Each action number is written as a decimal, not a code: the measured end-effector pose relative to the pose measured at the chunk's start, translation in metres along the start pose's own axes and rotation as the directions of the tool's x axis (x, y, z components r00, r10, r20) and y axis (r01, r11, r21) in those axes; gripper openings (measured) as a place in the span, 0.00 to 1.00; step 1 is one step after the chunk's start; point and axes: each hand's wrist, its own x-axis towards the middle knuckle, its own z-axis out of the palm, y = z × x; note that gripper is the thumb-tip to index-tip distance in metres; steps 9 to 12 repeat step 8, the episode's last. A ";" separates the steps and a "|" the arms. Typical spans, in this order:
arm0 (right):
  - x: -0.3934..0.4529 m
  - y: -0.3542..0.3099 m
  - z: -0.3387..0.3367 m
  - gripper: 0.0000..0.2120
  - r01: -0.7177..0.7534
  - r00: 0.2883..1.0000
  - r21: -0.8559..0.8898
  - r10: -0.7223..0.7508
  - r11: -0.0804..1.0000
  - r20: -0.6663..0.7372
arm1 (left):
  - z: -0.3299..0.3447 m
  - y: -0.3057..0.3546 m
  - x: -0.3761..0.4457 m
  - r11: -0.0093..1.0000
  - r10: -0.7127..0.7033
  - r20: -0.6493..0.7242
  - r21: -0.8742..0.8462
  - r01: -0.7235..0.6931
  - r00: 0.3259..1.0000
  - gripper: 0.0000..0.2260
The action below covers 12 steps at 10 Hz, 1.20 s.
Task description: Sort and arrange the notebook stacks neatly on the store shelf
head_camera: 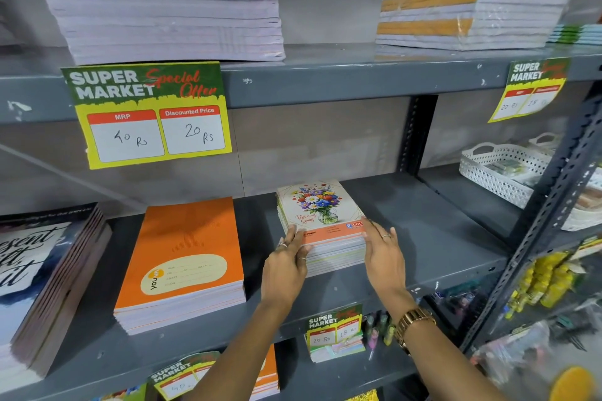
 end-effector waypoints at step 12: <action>0.000 0.005 -0.006 0.21 0.027 0.999 0.004 -0.027 1.000 -0.030 | -0.002 0.003 -0.007 0.997 0.014 -0.018 -0.079 -0.015 1.000 0.26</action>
